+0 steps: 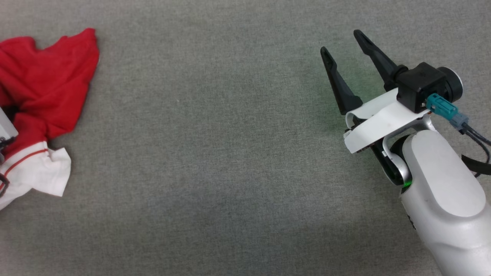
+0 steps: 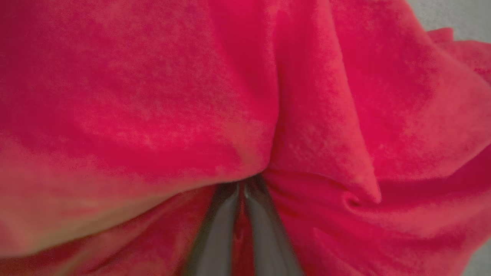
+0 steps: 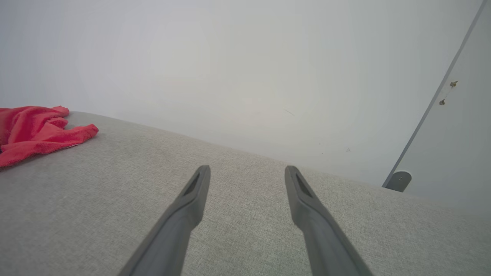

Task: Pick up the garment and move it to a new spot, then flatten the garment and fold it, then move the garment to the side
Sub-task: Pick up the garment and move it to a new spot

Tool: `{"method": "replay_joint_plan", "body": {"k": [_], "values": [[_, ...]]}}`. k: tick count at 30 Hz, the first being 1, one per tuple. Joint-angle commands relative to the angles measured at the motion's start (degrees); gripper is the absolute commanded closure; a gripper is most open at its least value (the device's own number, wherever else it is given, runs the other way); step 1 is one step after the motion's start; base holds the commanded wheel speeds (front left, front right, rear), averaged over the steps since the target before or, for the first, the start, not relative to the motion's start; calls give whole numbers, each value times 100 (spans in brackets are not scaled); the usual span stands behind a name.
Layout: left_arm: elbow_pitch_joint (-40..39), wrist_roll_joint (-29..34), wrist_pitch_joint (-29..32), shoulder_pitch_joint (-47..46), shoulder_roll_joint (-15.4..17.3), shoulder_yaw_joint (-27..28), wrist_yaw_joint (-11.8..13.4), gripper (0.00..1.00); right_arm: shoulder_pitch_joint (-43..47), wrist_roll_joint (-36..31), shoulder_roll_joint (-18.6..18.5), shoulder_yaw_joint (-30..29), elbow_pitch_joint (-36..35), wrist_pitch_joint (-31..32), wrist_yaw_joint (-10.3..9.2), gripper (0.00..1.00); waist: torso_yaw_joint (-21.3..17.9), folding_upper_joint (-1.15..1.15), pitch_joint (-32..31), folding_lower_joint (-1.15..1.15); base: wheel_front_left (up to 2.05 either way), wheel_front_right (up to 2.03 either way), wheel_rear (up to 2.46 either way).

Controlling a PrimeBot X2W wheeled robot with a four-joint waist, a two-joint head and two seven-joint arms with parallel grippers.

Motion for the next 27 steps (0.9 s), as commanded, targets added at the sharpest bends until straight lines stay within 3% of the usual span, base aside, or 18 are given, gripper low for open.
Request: {"method": "replay_joint_plan", "body": {"k": [1, 13, 27], "values": [[48, 54, -156, 264, -541, -228, -34, 100, 80, -14, 20, -21, 7, -10, 21, 0, 59, 0, -130, 0, 0, 0, 0], [-198, 297, -1221, -15, -114, -676, -25, 100, 610, 162, 35, -261, 241, -140, 21, 0, 279, 0, -918, 0, 0, 0, 0], [-2145, 171, -2014, -543, -237, -1982, -25, 100, 1613, 395, 31, -1371, 166, -229, 22, 0, 263, 0, -1658, 0, 0, 0, 0]]}}
